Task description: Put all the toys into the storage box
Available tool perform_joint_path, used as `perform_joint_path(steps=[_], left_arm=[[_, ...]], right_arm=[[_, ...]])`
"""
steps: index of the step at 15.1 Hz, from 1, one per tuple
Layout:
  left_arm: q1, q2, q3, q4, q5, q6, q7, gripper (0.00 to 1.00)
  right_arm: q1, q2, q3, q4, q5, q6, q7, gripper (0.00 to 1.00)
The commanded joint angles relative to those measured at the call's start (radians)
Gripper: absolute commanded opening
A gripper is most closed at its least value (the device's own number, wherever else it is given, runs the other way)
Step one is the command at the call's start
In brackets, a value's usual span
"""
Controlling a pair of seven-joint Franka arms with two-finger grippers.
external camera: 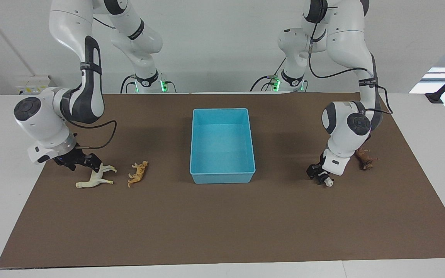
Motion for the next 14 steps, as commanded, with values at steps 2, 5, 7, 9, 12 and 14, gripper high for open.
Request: perform_joint_path(steps=[2, 5, 7, 9, 12, 14], left_arm=[[0.005, -0.026, 0.000, -0.006, 0.014, -0.032, -0.022, 0.00], [-0.008, -0.022, 0.000, 0.147, -0.056, -0.193, -0.060, 0.00], [-0.033, -0.031, -0.010, 0.243, -0.066, -0.302, -0.180, 0.00], [-0.108, -0.069, -0.020, 0.274, -0.116, -0.360, -0.342, 0.00], [-0.279, -0.086, -0.020, 0.306, -0.132, -0.353, -0.571, 0.00], [-0.385, -0.098, -0.020, 0.270, -0.130, -0.327, -0.634, 0.00]], right_arm=[[0.006, 0.013, 0.005, -0.045, 0.002, 0.081, 0.027, 0.99], [0.013, 0.025, 0.007, -0.062, 0.003, 0.104, 0.052, 0.90], [0.020, 0.024, 0.005, -0.065, 0.002, 0.110, 0.054, 0.60], [0.013, 0.024, 0.005, -0.062, 0.002, 0.102, 0.046, 0.07], [0.016, 0.010, 0.005, -0.030, 0.002, 0.047, 0.049, 0.00], [0.023, -0.001, 0.007, 0.045, 0.002, -0.066, 0.054, 0.00]])
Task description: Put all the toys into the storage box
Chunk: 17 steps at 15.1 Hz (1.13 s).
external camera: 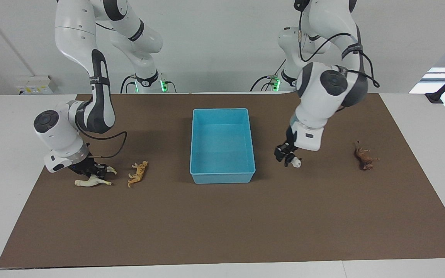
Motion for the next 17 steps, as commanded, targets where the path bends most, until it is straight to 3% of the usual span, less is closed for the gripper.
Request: perform_joint_path(steps=[1, 4, 5, 6, 7, 8, 13, 17], left_arm=[[-0.117, -0.021, 0.022, -0.054, -0.014, 0.031, -0.062, 0.00], [-0.160, -0.041, 0.017, -0.115, -0.014, 0.107, -0.094, 0.00], [-0.183, -0.052, 0.019, -0.141, -0.014, 0.114, -0.096, 0.09], [-0.188, -0.060, 0.019, -0.155, -0.014, 0.114, -0.096, 0.44], [-0.188, -0.060, 0.019, -0.156, -0.014, 0.111, -0.097, 0.94], [-0.188, -0.060, 0.020, -0.154, -0.014, 0.111, -0.097, 1.00], [-0.188, -0.060, 0.023, -0.145, -0.009, 0.091, -0.122, 1.00], [-0.107, -0.087, 0.056, -0.145, 0.081, -0.045, -0.040, 1.00]], right_arm=[[0.001, -0.030, 0.008, 0.090, 0.002, -0.135, 0.017, 0.00], [0.004, -0.050, 0.016, 0.135, 0.005, -0.197, 0.020, 0.00], [0.018, -0.055, 0.017, 0.140, 0.006, -0.214, 0.043, 0.00], [0.042, -0.064, 0.016, 0.143, 0.005, -0.222, 0.099, 0.00], [0.065, -0.072, 0.016, 0.153, 0.005, -0.235, 0.153, 0.00], [0.088, -0.072, 0.016, 0.181, 0.005, -0.264, 0.191, 0.00], [0.194, -0.066, 0.016, 0.269, 0.003, -0.354, 0.383, 0.00], [0.329, -0.069, 0.016, 0.318, -0.001, -0.372, 0.642, 0.00]])
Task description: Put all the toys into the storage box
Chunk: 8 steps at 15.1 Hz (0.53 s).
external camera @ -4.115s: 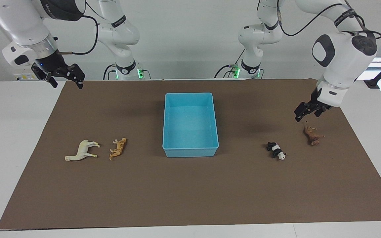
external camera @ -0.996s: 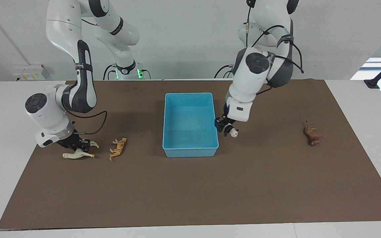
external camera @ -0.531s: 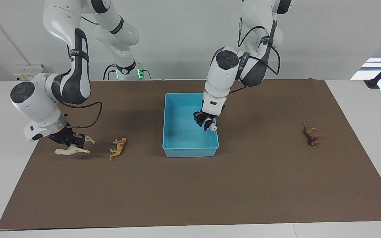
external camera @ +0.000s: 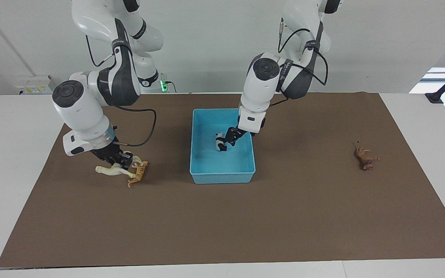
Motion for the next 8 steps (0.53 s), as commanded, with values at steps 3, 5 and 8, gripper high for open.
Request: perform_joint_path(steps=[3, 5, 8], left_arm=[[0.220, -0.060, 0.020, -0.034, 0.067, -0.139, 0.333, 1.00], [0.343, -0.061, 0.020, -0.044, 0.067, -0.123, 0.520, 1.00], [0.495, -0.076, 0.021, -0.090, 0.095, -0.117, 0.827, 1.00]], right_arm=[[0.171, 0.003, -0.001, 0.074, 0.003, -0.037, 0.298, 0.00], [0.264, 0.006, -0.001, 0.074, 0.002, -0.008, 0.433, 0.00], [0.410, 0.006, -0.001, 0.062, -0.001, 0.044, 0.606, 0.00]])
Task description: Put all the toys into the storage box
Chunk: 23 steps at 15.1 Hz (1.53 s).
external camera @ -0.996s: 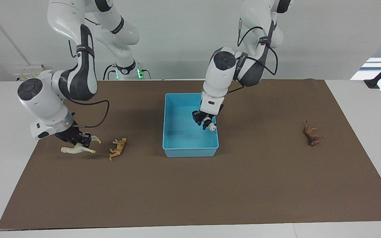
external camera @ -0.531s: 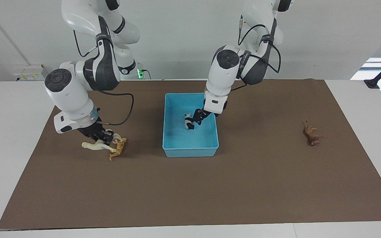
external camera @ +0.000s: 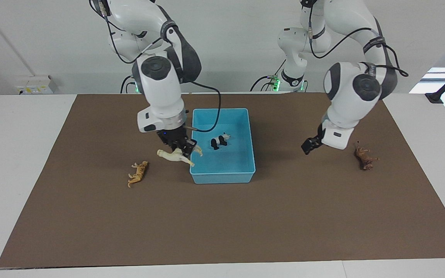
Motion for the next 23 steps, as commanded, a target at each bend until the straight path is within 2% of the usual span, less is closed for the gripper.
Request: perform_joint_path(steps=[1, 3, 6, 10, 12, 13, 14, 15, 16, 20, 23], left_arm=[[0.129, -0.046, -0.014, -0.082, 0.057, 0.031, 0.233, 1.00], [0.199, -0.061, -0.014, -0.136, 0.064, 0.107, 0.327, 1.00], [0.285, -0.084, -0.014, -0.236, 0.065, 0.276, 0.393, 1.00], [0.353, -0.076, -0.014, -0.244, 0.120, 0.365, 0.424, 1.00], [0.425, -0.069, -0.016, -0.282, 0.122, 0.451, 0.462, 1.00], [0.434, -0.069, -0.014, -0.318, 0.122, 0.500, 0.470, 1.00], [0.437, -0.072, -0.014, -0.352, 0.122, 0.532, 0.470, 1.00], [0.447, -0.072, -0.014, -0.369, 0.120, 0.554, 0.458, 1.00], [0.454, -0.072, -0.016, -0.380, 0.120, 0.562, 0.454, 1.00], [0.436, -0.064, -0.021, -0.382, 0.114, 0.560, 0.428, 1.00], [0.404, -0.037, -0.019, -0.391, 0.114, 0.576, 0.439, 1.00]], right_arm=[[0.098, 0.005, -0.005, 0.005, -0.001, 0.038, 0.118, 0.00], [0.153, 0.025, -0.006, 0.009, -0.004, 0.065, 0.148, 0.00], [0.160, 0.057, -0.005, 0.014, -0.011, 0.113, 0.149, 0.00], [0.166, 0.098, -0.006, 0.006, -0.024, 0.180, 0.149, 0.02], [0.158, 0.103, -0.006, -0.004, -0.026, 0.194, 0.146, 0.20], [0.155, 0.103, -0.006, -0.010, -0.026, 0.196, 0.142, 0.39], [0.154, 0.101, -0.006, -0.017, -0.026, 0.193, 0.139, 0.68], [0.154, 0.101, -0.006, -0.018, -0.026, 0.185, 0.136, 0.88], [0.154, 0.100, -0.008, -0.018, -0.026, 0.174, 0.136, 1.00], [0.117, 0.091, -0.018, 0.019, -0.038, 0.099, 0.067, 1.00], [-0.041, 0.037, -0.019, 0.017, -0.031, 0.046, -0.326, 1.00]])
